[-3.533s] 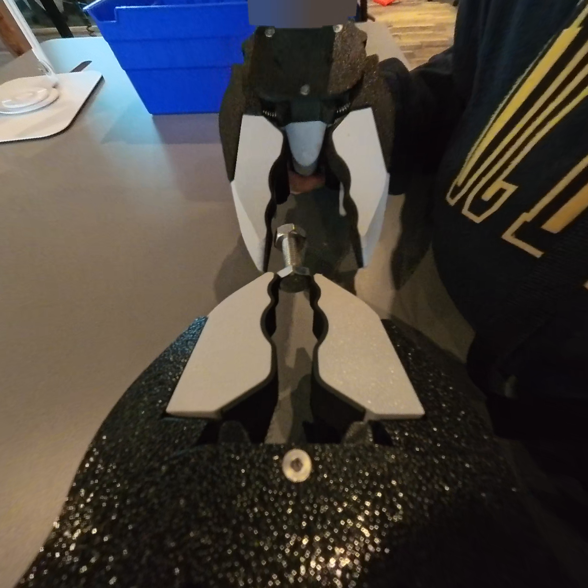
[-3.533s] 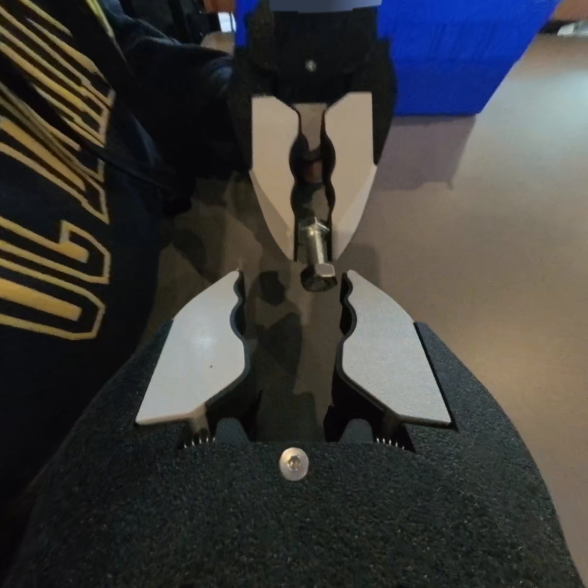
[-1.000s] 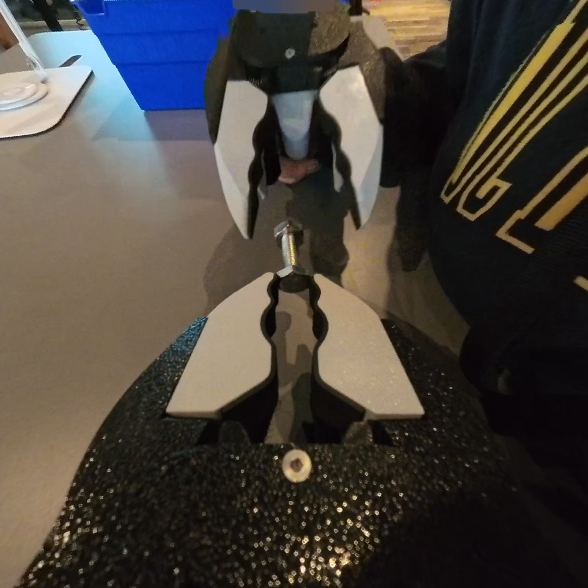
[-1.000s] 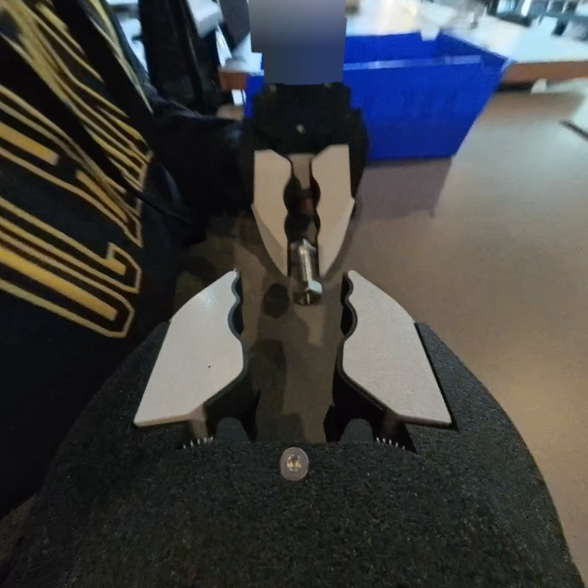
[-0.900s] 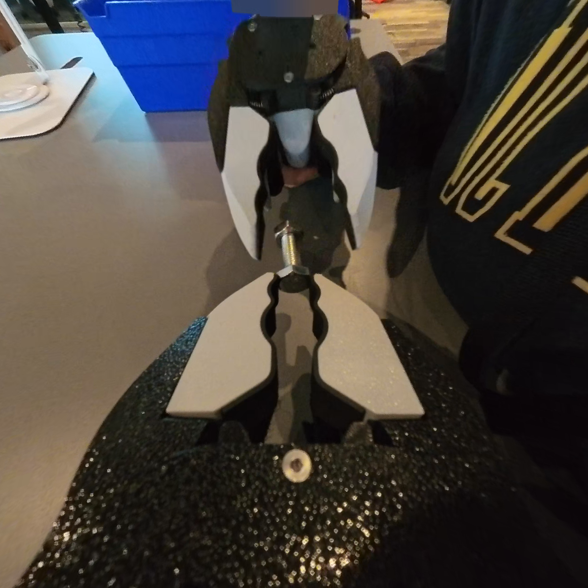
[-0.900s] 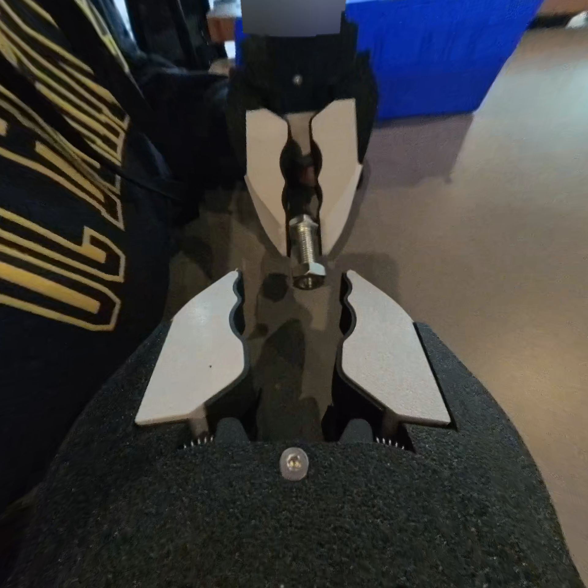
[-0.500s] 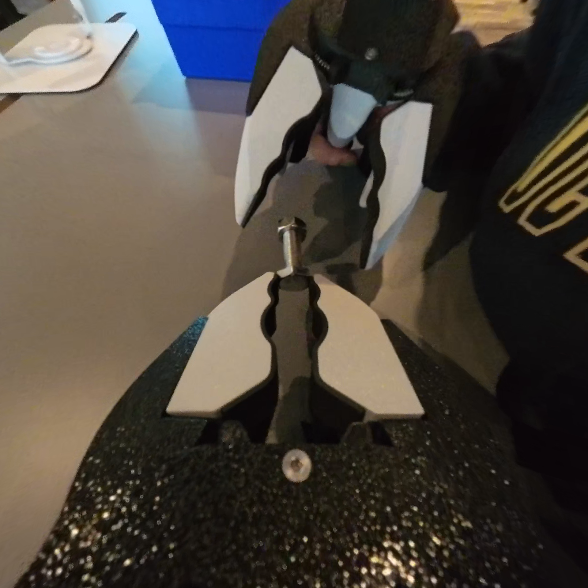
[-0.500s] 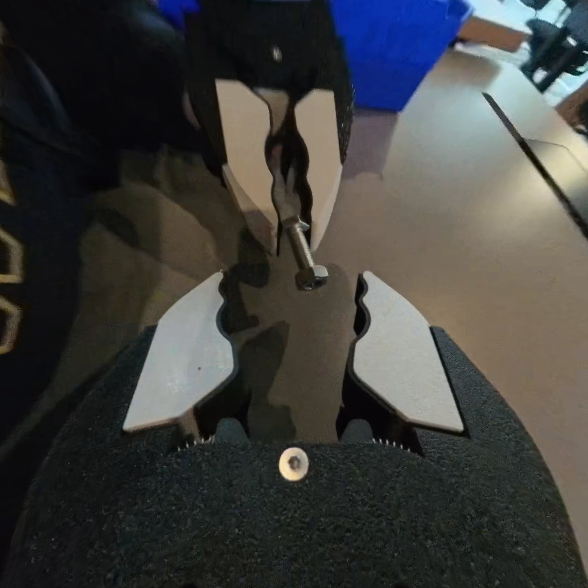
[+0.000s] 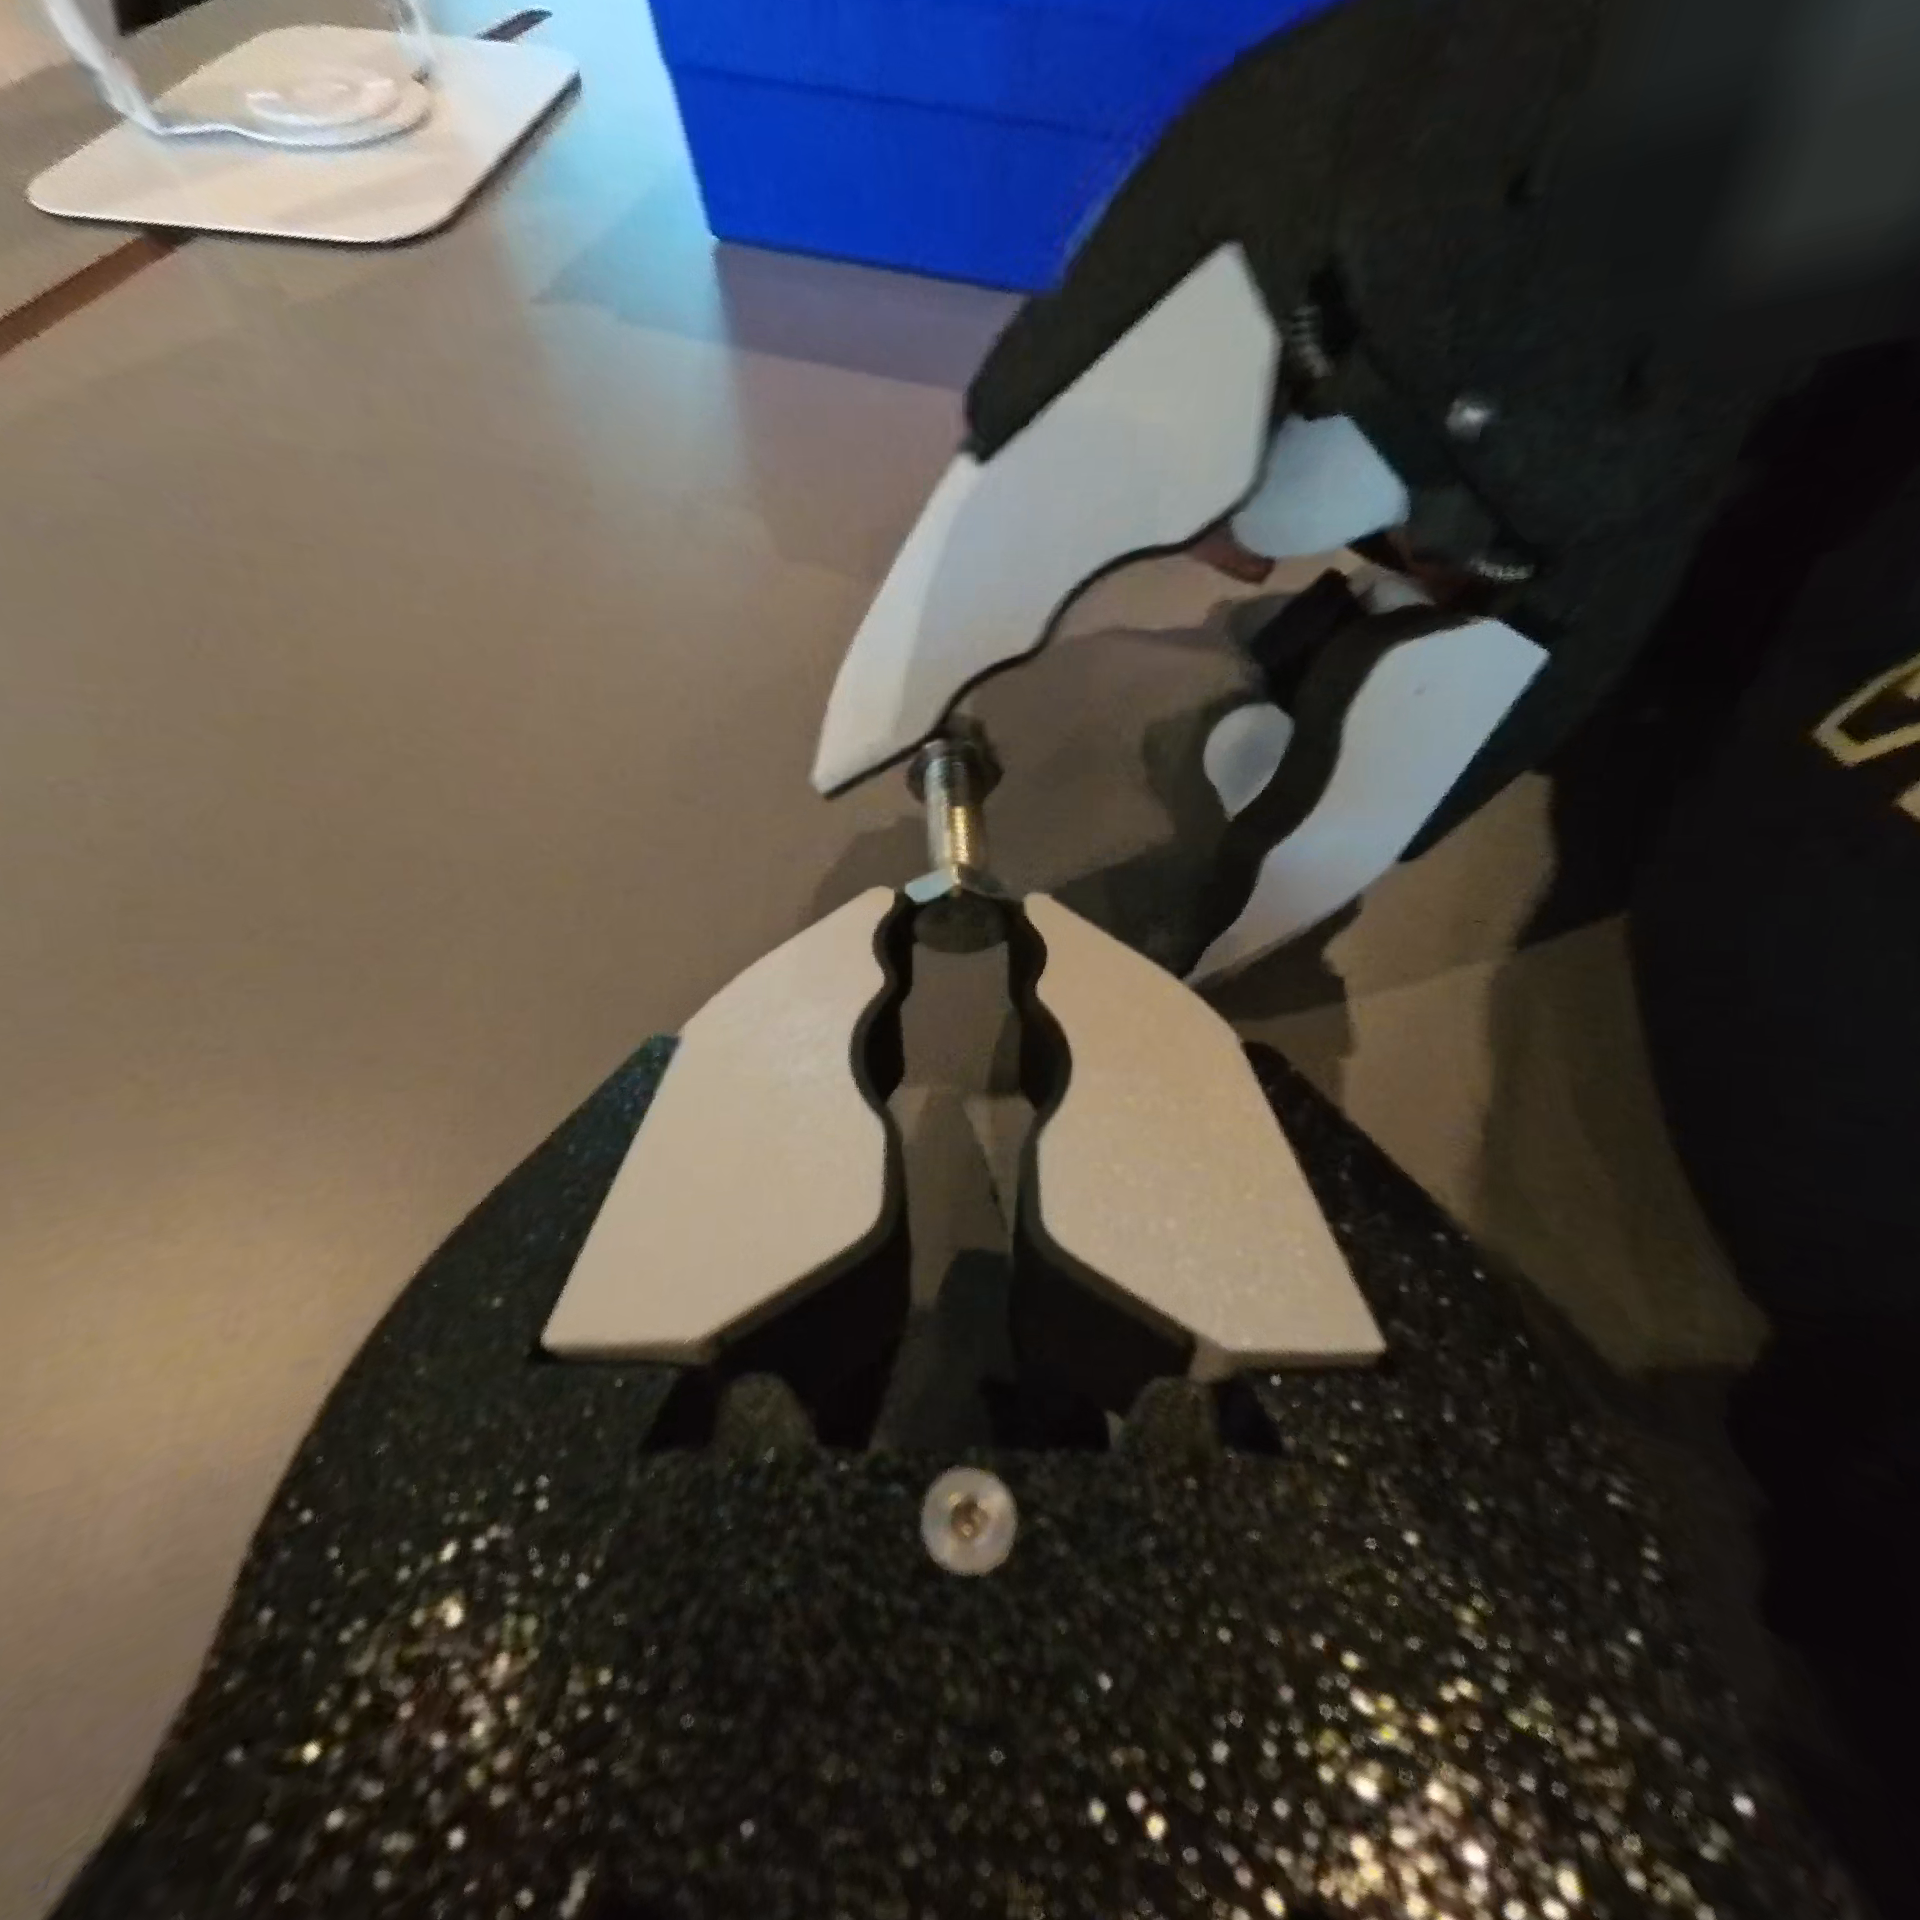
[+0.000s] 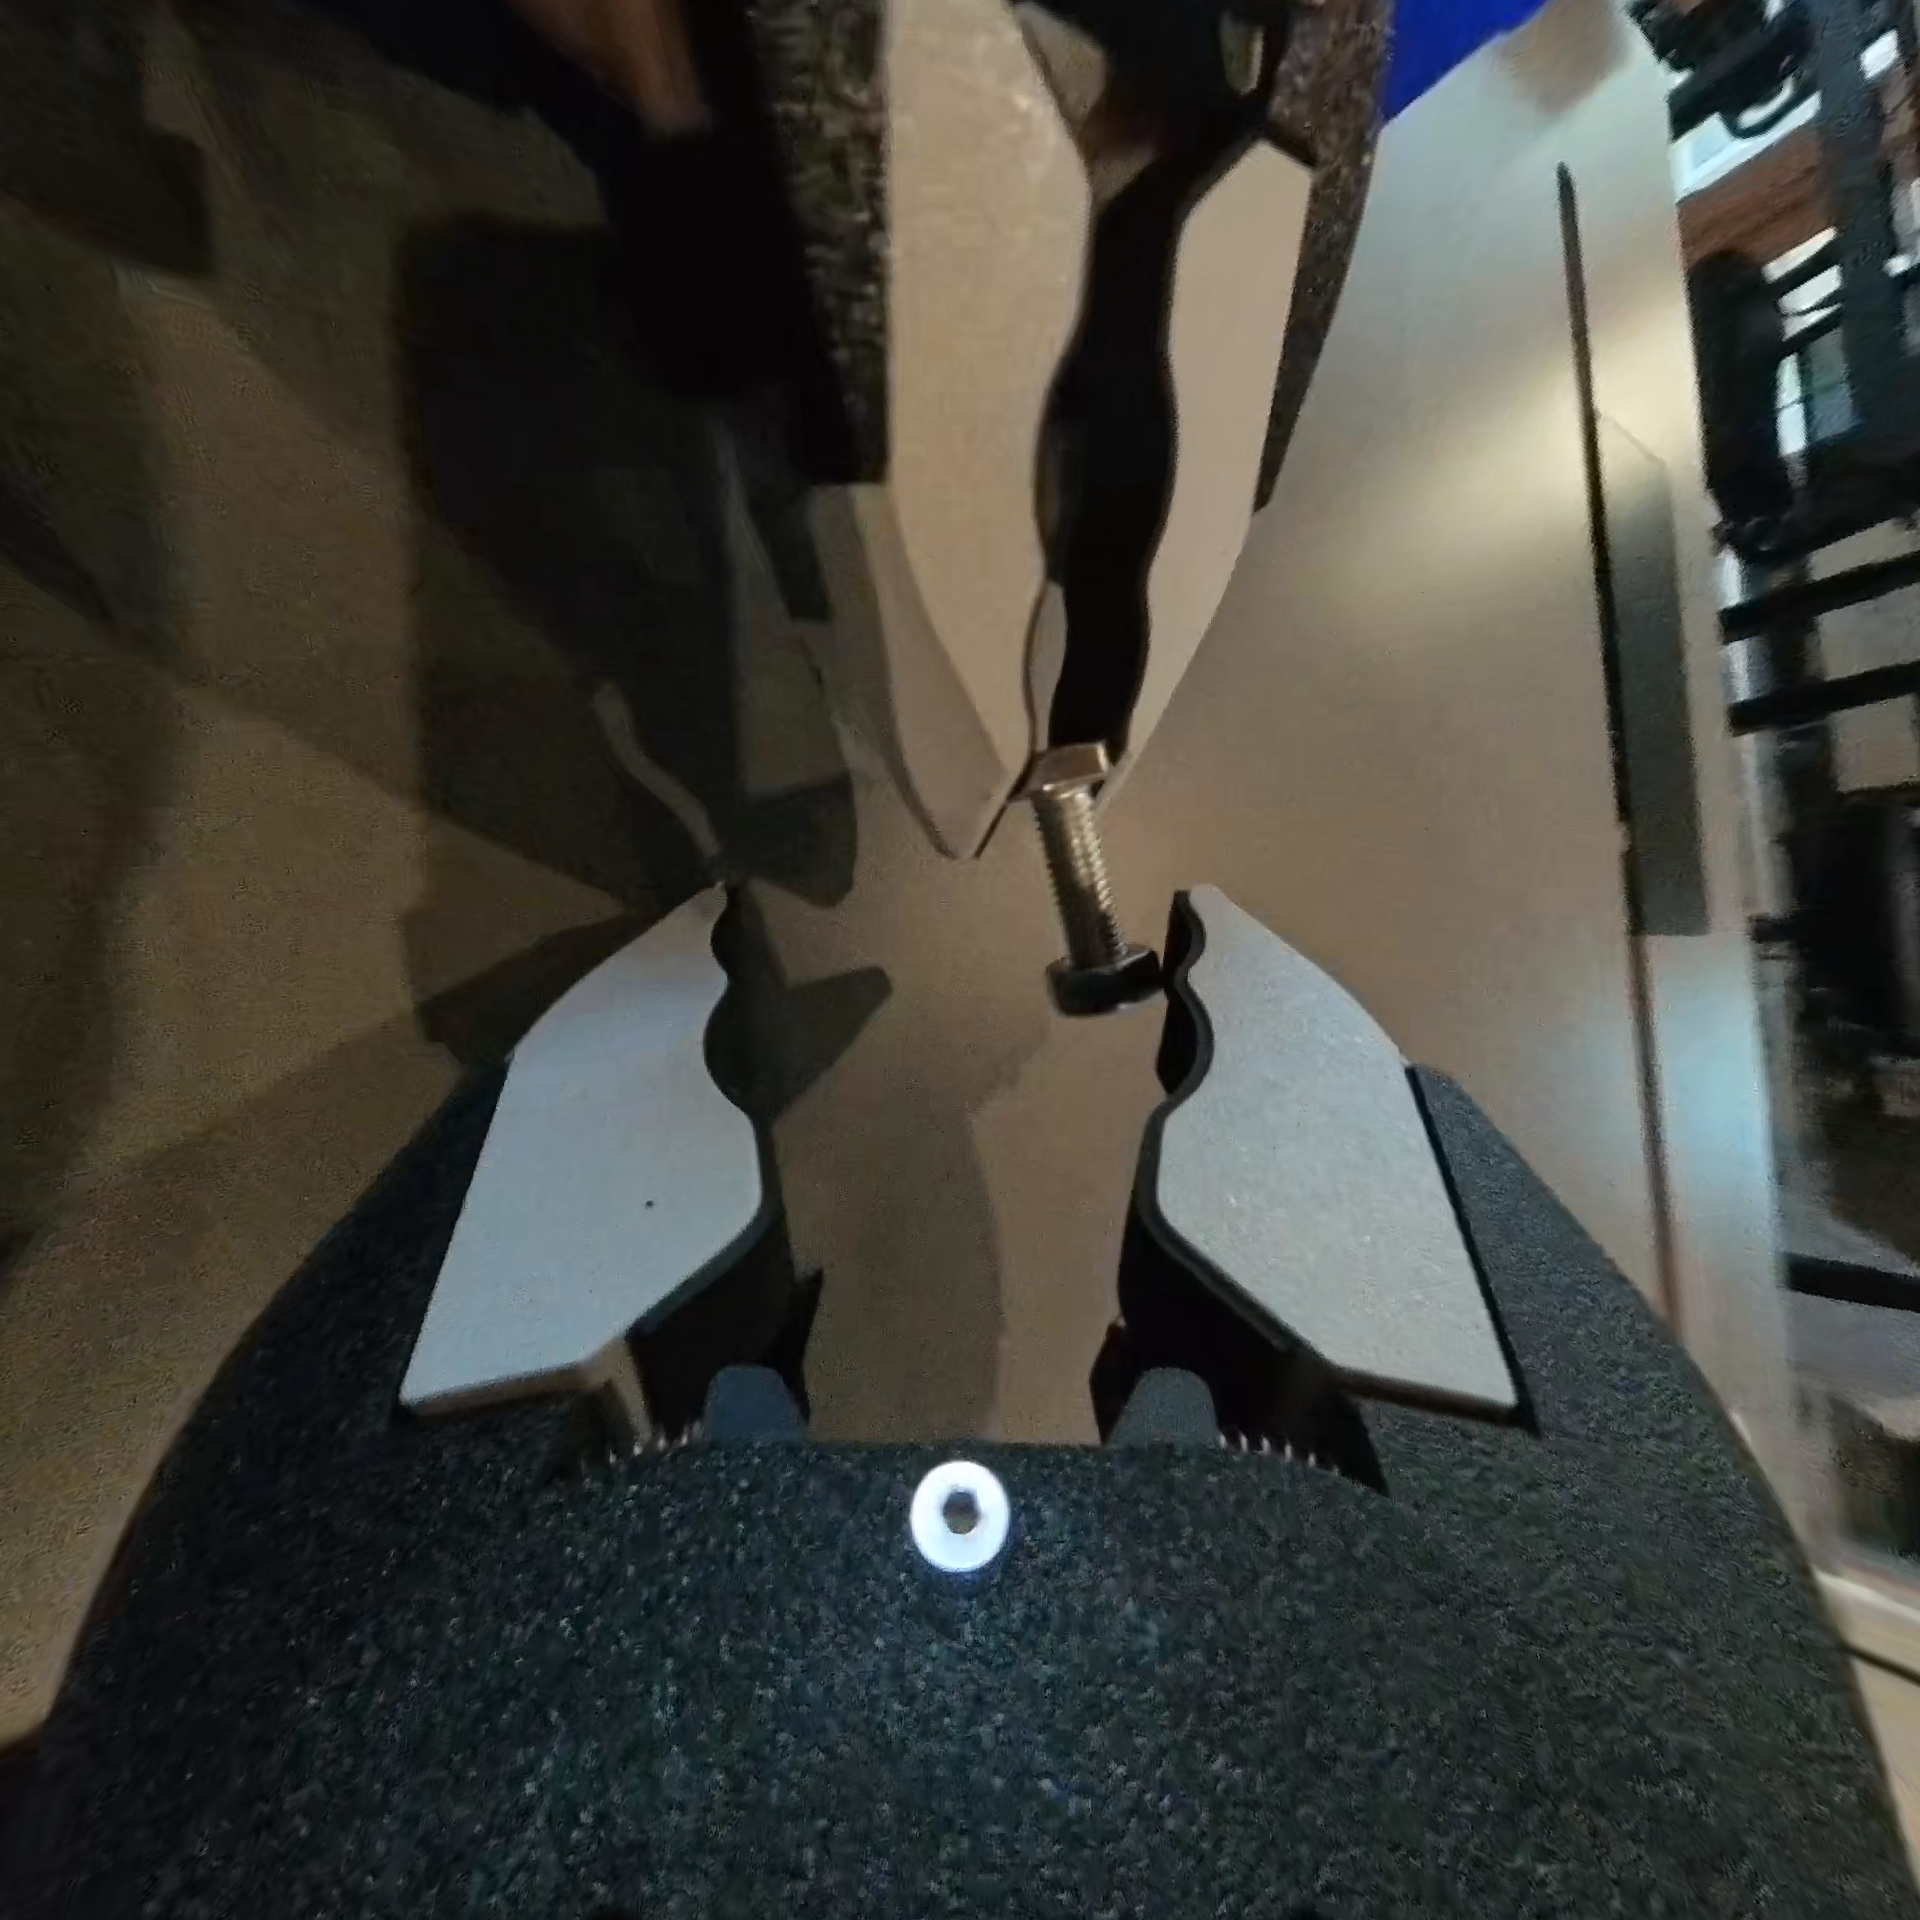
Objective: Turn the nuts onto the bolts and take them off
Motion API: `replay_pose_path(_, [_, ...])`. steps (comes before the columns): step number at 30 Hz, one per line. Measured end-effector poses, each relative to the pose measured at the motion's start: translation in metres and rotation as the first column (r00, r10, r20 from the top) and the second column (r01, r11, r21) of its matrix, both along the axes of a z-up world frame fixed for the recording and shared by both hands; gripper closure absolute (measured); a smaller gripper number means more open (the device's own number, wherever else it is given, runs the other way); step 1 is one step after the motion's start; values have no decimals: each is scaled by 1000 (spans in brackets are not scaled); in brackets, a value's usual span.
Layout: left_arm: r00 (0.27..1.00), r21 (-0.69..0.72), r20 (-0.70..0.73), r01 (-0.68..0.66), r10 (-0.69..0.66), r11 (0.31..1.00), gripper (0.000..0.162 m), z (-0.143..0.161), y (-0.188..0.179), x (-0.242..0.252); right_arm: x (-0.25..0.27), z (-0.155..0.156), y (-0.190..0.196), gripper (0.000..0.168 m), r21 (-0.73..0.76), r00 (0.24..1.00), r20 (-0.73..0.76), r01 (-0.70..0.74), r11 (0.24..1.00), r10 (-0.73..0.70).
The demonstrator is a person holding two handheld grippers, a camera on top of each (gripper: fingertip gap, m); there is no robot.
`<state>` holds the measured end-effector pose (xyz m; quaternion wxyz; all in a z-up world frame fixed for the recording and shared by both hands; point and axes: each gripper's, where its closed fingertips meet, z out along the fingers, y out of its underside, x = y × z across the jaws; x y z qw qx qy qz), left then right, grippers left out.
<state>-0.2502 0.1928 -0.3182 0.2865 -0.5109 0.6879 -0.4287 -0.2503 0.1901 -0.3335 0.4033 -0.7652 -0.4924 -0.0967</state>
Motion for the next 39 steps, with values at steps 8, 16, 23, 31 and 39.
replay_pose_path(8, [994,-115,39,-98,103,988,145,10,17,1,10,24,3,94,152,994,106,8,988,-25])
replay_pose_path(16, [997,-78,67,-41,46,996,145,12,2,2,5,8,5,87,47,987,160,5,999,-13])
replay_pose_path(23, [992,-149,84,-81,95,985,145,17,14,0,11,32,-3,94,110,993,109,35,993,-47])
replay_pose_path(31, [994,-93,81,-60,68,994,145,15,9,0,4,13,-2,87,40,983,178,26,999,-33])
replay_pose_path(39, [994,-79,40,-103,106,992,145,8,17,-1,8,18,2,94,12,988,135,75,997,-76])
